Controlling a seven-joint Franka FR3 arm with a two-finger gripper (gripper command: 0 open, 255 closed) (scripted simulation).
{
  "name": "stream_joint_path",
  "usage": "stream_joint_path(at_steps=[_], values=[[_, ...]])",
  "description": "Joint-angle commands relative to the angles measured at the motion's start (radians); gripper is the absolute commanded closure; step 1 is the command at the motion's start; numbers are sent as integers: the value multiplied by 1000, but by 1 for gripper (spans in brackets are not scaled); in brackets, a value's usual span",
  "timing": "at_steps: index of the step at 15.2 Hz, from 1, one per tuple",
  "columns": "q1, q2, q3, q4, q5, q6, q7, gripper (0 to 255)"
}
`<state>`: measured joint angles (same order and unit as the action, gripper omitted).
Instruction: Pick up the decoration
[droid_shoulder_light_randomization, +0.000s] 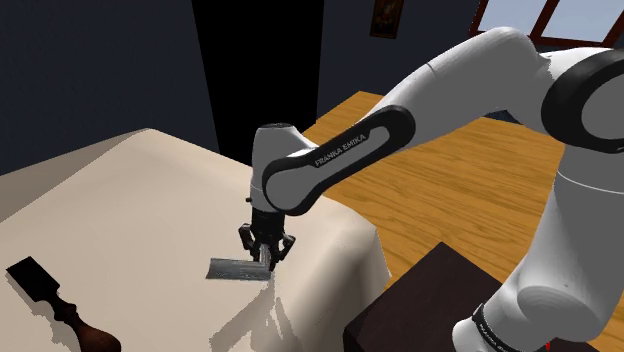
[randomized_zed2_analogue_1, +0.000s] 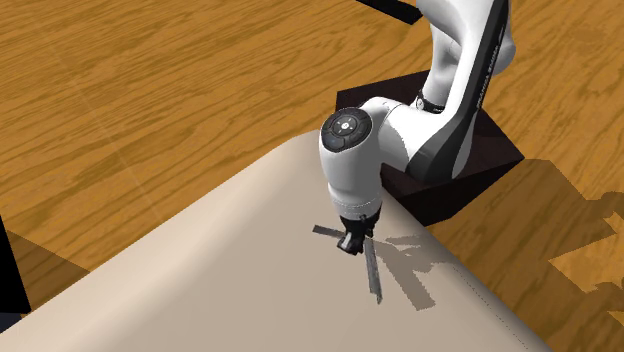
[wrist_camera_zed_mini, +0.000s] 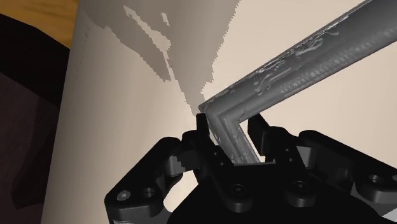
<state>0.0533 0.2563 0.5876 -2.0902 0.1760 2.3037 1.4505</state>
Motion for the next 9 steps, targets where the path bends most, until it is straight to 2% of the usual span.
stream_joint_path(at_steps=[1, 9], values=[[-5, -20, 4, 7, 10, -27, -1, 255], [-19, -86, 13, 49, 39, -126, -2, 255]])
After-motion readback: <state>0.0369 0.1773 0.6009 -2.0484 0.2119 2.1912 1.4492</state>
